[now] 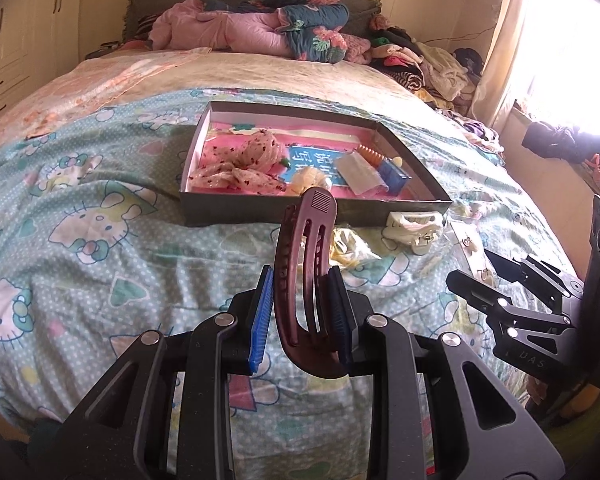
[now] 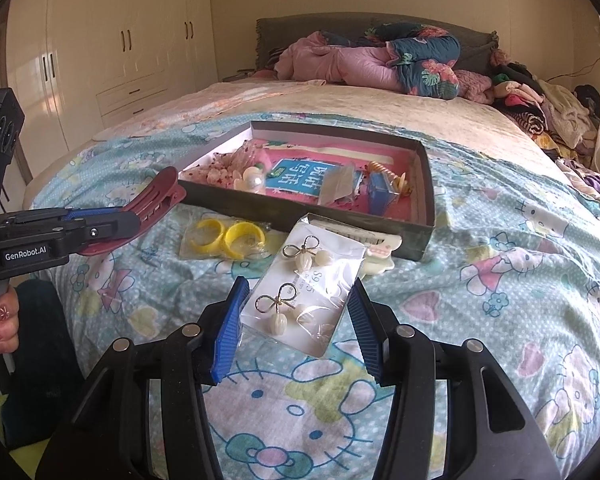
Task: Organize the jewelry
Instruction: 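Carry the dark red clip with the left tool while the right tool carries the earring card into the box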
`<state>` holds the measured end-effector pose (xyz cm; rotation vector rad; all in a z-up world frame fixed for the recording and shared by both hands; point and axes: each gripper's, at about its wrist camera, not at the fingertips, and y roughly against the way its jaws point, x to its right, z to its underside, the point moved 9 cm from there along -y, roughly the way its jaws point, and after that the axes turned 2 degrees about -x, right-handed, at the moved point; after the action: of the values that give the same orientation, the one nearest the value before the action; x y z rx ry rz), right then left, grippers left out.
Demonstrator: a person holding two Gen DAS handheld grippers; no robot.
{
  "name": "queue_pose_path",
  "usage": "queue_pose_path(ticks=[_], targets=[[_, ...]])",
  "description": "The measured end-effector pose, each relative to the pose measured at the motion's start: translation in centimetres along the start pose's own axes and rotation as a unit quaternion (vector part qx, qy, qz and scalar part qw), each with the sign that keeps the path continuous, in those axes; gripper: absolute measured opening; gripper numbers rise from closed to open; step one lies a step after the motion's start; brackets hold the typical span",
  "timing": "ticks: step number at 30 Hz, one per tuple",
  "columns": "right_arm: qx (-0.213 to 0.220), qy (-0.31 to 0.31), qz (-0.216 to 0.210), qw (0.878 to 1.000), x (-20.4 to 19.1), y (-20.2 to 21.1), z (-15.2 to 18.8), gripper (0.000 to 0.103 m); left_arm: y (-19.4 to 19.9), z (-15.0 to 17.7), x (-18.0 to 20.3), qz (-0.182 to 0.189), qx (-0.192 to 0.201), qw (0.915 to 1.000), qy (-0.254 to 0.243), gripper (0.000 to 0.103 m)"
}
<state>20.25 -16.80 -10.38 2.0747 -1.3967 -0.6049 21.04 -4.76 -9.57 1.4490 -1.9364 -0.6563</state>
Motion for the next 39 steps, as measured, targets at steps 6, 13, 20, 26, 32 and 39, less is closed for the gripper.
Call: queue_pose_path(ticks=[6,13,20,26,32,39], targets=[[0.006,-0.009,0.008,1.000,1.1,0.2,-0.4,0.049,-0.5,-0.9,0.8,0.007,0.003,1.0000,-0.005,0.020],[0.010,-0.021,0.016,1.000,2.6,0.0,-1.0,0.049,-1.5,-2.2,1.8,0.015,0.005,0.9998,-0.011,0.020],[0.013,-0.030,0.025,0.999,4.2,-0.4,-2.0,0.049,-3.0,-3.7,2.6,0.023,0.006,0.9996,-0.015,0.020],[0.014,-0.031,0.035,0.999,5.4,-1.4,-3.4,0.049,-4.4,-5.1,3.3,0.032,0.007,0.9993,-0.016,0.020],[0.014,-0.030,0.044,0.999,6.5,-2.5,-4.8,0.049,-5.8,-6.7,3.7,0.037,0.005,0.9991,-0.017,0.020],[0.013,-0.027,0.053,0.998,7.9,-4.1,-6.4,0.049,-7.2,-8.7,3.8,0.038,0.007,0.9991,-0.018,0.020]])
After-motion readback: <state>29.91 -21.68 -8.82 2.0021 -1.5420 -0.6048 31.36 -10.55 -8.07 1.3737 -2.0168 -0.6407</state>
